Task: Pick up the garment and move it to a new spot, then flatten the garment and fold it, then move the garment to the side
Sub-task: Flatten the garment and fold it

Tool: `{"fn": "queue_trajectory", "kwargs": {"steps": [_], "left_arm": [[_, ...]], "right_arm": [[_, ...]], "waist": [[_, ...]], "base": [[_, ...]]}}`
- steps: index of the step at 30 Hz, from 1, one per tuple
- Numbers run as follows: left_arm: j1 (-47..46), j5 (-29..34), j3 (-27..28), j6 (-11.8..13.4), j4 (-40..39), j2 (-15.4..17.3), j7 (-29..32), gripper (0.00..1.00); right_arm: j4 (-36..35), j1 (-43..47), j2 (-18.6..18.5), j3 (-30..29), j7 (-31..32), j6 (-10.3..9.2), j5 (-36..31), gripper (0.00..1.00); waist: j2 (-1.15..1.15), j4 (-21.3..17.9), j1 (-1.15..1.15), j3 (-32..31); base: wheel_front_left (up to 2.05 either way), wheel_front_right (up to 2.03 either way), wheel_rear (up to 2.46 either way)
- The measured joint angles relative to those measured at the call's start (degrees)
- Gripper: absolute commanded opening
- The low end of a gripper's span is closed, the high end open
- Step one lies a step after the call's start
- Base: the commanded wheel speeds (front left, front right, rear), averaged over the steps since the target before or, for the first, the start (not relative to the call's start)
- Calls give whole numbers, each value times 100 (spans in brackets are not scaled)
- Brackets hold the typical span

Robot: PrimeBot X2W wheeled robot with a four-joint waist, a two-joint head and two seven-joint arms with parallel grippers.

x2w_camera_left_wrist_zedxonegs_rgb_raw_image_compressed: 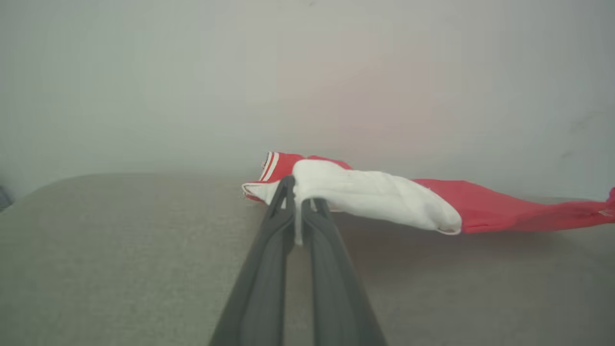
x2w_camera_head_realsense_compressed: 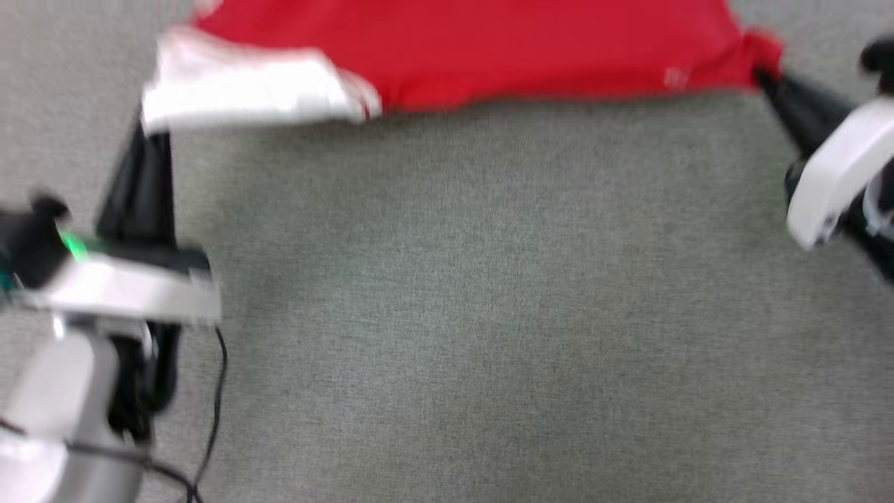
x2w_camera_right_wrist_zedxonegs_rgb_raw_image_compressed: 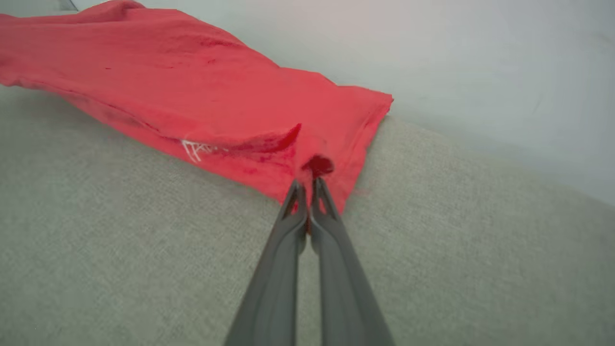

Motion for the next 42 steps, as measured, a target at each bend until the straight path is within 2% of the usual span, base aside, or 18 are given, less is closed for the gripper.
{"fn": "queue_trajectory", "kwargs": {"steps": [2, 3, 4, 14, 22, 26, 35, 42], "left_arm": [[529, -45, -10, 94, -152, -20, 0, 0], [1172, -143, -97, 144, -255, -92, 7, 0], [1365, -215, -90, 153, -244, -142, 7, 0], [2799, -650, -338, 79, 81, -375, 104, 0], [3774, -1036, -398, 62, 172, -349, 365, 0], [4159, -1260, -520, -9, 42, -333, 623, 0], [4695, -1513, -698, 9, -250, -224, 1068, 0], [4642, -1421, -700, 37, -341, -138, 1084, 0]], "right_arm": [[-105, 400, -11, -36, 54, 0, 9, 0], [-219, 1033, -91, -66, 127, 0, 46, 0], [-248, 1228, -100, -87, 145, 0, 48, 0], [-479, 3010, -5, -334, 318, 0, 153, 0], [-643, 4103, 98, -588, 425, 0, 198, 0], [-777, 4599, 92, -735, 526, 0, 250, 0], [-1165, 5558, 38, -1138, 776, 0, 305, 0], [-1355, 5693, 229, -1347, 844, 0, 233, 0]], "waist": [[0, -16, 0, -188], [0, -24, -1, -478], [0, -24, -1, -577], [0, 26, -1, -1496], [0, 67, -1, -2141], [0, 93, -1, -2377], [0, 149, 0, -2558], [0, 162, 1, -2512]], "base": [[0, 0, 0], [0, 0, 0], [0, 0, 0], [0, 0, 0], [0, 0, 0], [0, 0, 0], [0, 0, 0], [0, 0, 0]]}}
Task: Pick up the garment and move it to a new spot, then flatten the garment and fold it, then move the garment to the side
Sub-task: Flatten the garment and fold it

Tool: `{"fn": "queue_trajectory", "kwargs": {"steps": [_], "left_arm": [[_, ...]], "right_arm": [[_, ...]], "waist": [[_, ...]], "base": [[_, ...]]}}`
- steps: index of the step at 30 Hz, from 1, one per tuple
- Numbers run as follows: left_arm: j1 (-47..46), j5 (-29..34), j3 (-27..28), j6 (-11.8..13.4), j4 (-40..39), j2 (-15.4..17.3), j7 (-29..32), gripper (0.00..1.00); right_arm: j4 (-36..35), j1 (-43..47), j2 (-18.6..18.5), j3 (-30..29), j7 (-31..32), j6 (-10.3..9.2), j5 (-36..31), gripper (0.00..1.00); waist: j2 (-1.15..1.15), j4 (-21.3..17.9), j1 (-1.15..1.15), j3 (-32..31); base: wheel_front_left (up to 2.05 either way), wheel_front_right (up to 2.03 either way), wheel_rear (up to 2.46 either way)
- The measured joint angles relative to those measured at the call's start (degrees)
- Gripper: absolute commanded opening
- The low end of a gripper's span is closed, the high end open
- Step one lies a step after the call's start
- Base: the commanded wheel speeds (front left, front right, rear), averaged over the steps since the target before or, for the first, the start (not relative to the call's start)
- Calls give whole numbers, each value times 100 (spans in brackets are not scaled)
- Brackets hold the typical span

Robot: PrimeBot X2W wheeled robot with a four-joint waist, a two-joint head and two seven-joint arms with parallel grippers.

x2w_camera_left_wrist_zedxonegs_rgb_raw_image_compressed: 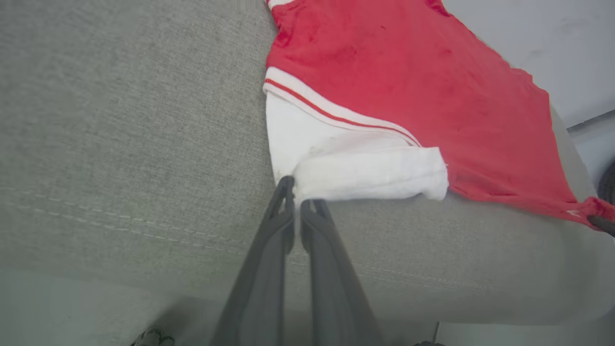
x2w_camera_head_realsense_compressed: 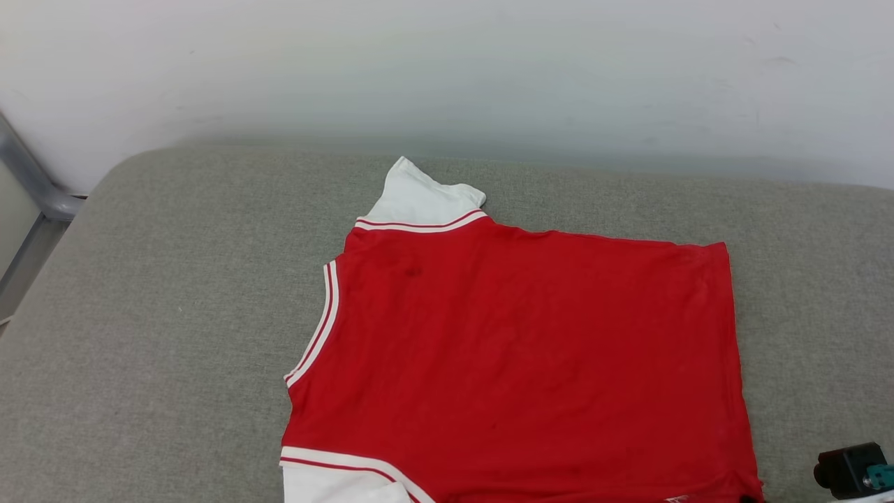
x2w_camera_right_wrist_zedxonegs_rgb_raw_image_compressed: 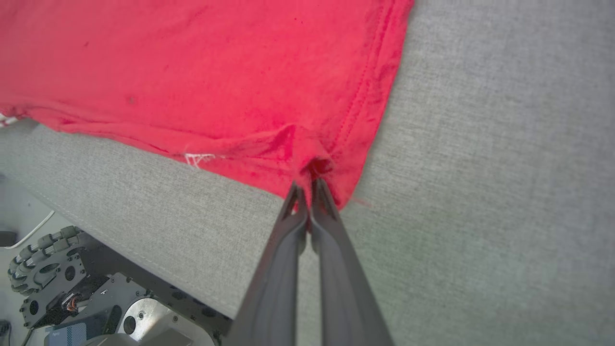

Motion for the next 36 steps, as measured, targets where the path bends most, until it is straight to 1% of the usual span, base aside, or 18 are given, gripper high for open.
{"fn": "queue_trajectory", "kwargs": {"steps": [4, 9, 14, 19, 22, 23, 24, 31, 36], "left_arm": [[-325, 209, -18, -11, -38, 89, -22, 0], [-1006, 569, -89, -116, -33, 288, 37, 0], [-1781, 812, -130, -292, 83, 490, 212, 0], [-2661, 902, -83, -467, 304, 548, 343, 0], [-3208, 944, -81, -622, 554, 586, 432, 0], [-3689, 991, -122, -727, 846, 582, 501, 0], [-3837, 994, -144, -775, 975, 591, 539, 0], [-4582, 1015, -280, -996, 1808, 541, 547, 0], [-4907, 1031, -506, -1073, 2462, 455, 452, 0]], "right_arm": [[-67, -69, 127, -69, 0, 0, -27, 0], [-160, -314, 198, -143, 4, -1, -43, 0], [-227, -680, 227, -218, -24, -1, -27, 0], [-246, -1025, 226, -168, -18, -1, 14, 0], [-238, -1311, 192, -119, 15, -1, 14, 0], [-183, -1634, 191, -69, 31, -1, 12, 0], [-157, -1736, 190, -53, 31, -1, 3, 0], [208, -2451, 263, 85, -77, -1, -188, 0], [539, -2795, 337, 192, -204, -1, -435, 0]], "waist": [[0, -21, 0, 62], [0, -52, 1, 229], [0, -135, 1, 472], [0, -230, 1, 745], [0, -299, 1, 943], [0, -367, 2, 1151], [0, -389, 1, 1220], [0, -543, 2, 1679], [0, -588, 2, 1926]], "base": [[0, 0, 0], [0, 0, 0], [0, 0, 0], [0, 0, 0], [0, 0, 0], [0, 0, 0], [0, 0, 0], [0, 0, 0], [0, 0, 0]]}}
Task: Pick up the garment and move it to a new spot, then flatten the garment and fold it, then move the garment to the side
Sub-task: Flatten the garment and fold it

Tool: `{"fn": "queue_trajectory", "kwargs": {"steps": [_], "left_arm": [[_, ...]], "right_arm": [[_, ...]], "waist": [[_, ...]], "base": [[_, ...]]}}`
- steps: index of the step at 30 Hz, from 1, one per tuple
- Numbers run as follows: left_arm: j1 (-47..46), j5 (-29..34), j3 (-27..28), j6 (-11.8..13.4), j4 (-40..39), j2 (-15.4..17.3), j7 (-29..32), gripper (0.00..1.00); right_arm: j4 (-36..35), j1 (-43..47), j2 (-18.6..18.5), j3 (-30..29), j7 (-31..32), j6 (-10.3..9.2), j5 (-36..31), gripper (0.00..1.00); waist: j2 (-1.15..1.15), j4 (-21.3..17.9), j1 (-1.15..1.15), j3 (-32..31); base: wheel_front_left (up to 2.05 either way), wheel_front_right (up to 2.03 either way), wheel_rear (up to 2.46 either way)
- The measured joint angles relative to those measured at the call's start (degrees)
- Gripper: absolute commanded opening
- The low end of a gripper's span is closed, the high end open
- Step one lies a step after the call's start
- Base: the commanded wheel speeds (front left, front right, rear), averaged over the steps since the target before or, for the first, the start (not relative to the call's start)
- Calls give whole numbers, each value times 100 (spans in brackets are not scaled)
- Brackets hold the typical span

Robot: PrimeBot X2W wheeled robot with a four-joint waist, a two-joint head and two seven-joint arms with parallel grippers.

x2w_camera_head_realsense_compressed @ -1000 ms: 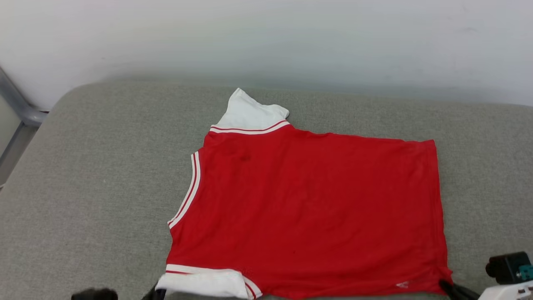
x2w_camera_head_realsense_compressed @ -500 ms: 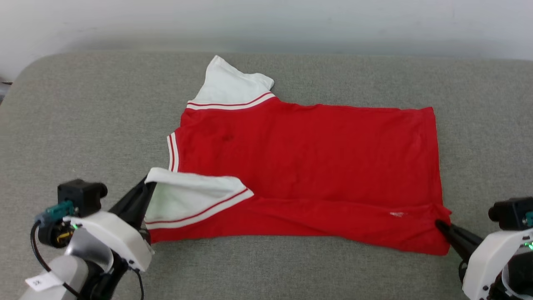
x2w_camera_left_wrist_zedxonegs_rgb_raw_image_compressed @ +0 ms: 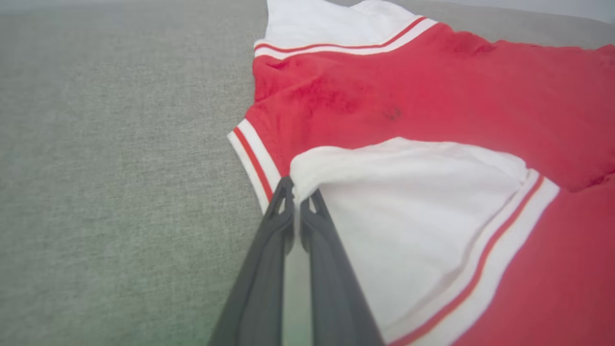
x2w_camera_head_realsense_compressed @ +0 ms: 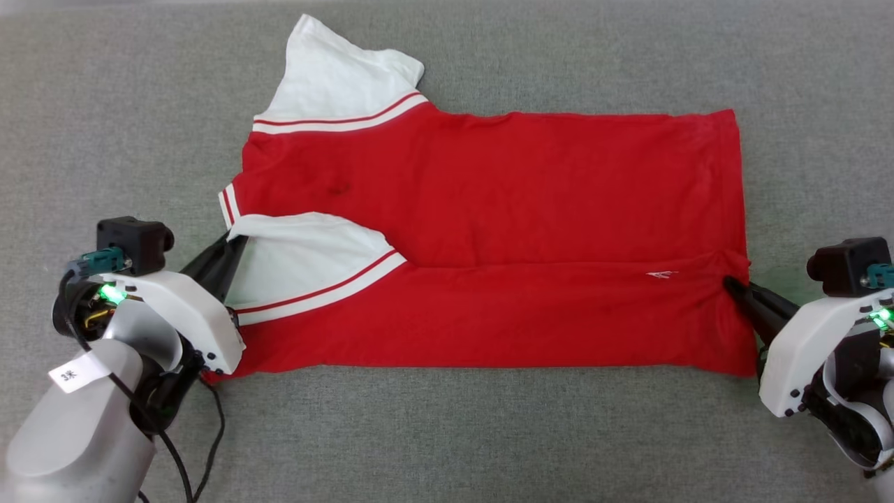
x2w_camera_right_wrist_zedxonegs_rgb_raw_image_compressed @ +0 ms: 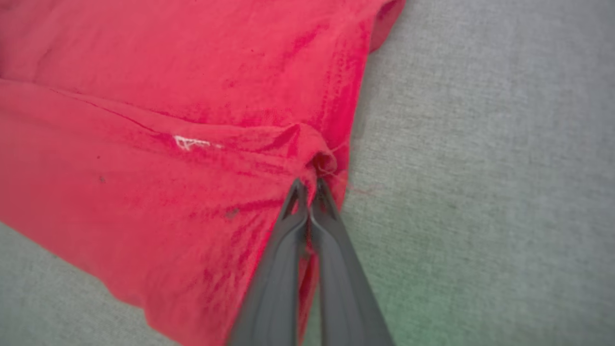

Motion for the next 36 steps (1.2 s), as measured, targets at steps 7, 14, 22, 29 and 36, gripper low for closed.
{"fn": "queue_trajectory", "kwargs": {"steps": [7, 14, 22, 29, 36], "left_arm": [[-257, -76, -319, -66, 705, -152, -268, 0], [-425, -266, -670, -73, 1024, -118, -402, 100], [-723, -669, -1128, -73, 666, 399, 302, 100], [-1019, -1235, -1606, -73, 124, 868, 1779, 100], [-1184, -1804, -2047, -73, -205, 1165, 3242, 100]], "right_arm": [[326, -156, 55, 101, -125, 0, -127, 0], [282, -55, 98, -40, -174, 0, -64, 100], [-136, 171, 84, -286, -124, -1, -36, 100], [-286, 285, 146, -348, 64, -1, -82, 100], [-350, 352, 218, -291, 237, -1, -94, 100]], "waist": [[0, 30, 0, 67], [0, 99, -1, -189], [0, 237, -1, -576], [0, 370, -1, -766], [0, 361, -1, -798]], "base": [[0, 0, 0], [0, 0, 0], [0, 0, 0], [0, 0, 0], [0, 0, 0]]}}
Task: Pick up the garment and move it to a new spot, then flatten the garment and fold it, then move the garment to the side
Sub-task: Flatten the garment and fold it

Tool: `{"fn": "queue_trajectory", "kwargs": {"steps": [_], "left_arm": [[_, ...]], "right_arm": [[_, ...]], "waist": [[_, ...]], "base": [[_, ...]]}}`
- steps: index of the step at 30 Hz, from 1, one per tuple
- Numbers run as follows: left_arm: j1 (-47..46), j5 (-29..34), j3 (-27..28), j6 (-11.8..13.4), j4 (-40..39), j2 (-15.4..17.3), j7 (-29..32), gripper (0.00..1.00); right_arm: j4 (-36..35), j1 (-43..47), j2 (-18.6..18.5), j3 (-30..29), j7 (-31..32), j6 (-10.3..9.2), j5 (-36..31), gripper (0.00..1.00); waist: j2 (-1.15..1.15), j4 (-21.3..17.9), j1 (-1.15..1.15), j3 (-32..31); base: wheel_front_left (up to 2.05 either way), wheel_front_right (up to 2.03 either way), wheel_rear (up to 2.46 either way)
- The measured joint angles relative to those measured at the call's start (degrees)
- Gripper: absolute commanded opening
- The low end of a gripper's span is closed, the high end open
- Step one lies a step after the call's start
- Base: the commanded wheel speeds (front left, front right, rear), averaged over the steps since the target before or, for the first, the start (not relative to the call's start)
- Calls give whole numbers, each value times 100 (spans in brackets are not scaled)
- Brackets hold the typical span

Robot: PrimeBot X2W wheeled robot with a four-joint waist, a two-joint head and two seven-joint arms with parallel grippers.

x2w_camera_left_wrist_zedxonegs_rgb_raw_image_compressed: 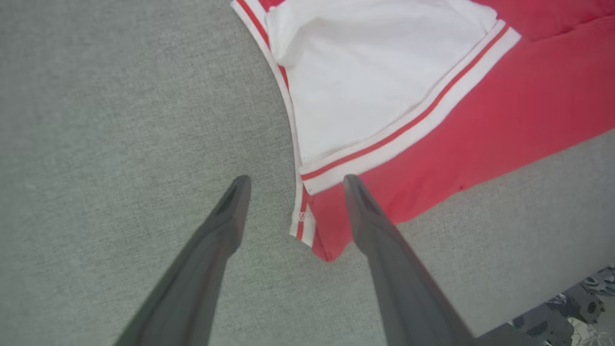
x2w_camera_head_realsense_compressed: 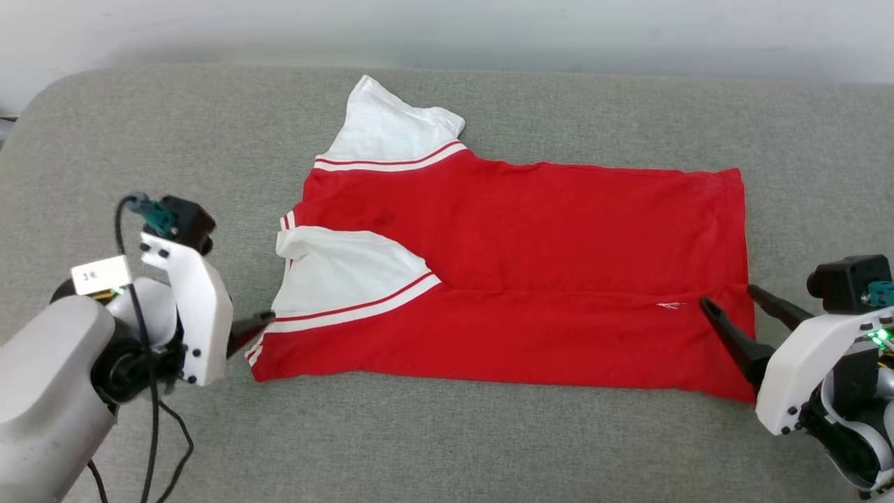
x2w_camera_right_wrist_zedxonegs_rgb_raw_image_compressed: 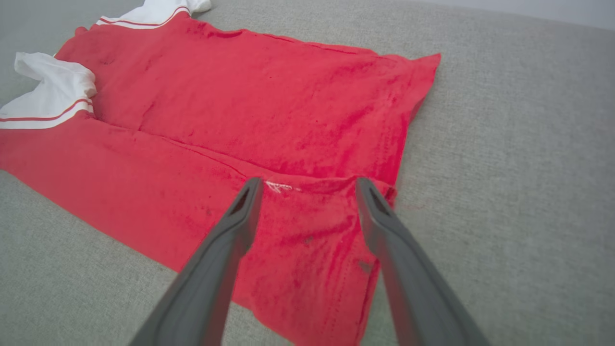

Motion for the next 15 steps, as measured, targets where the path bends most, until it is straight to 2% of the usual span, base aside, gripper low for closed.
{"fn": "queue_trajectory", "kwargs": {"steps": [4, 15], "left_arm": [[4, -180, -154, 0, 19, 21, 375, 100], [148, -229, -514, -1, 494, -7, 532, 100]], "right_arm": [[-45, 16, 44, 44, 48, 1, 0, 100], [-45, -121, 67, 70, 54, 0, -16, 100]], "waist": [[0, -76, 0, 51], [0, -298, -1, 334]], "base": [[0, 0, 0], [0, 0, 0]]}}
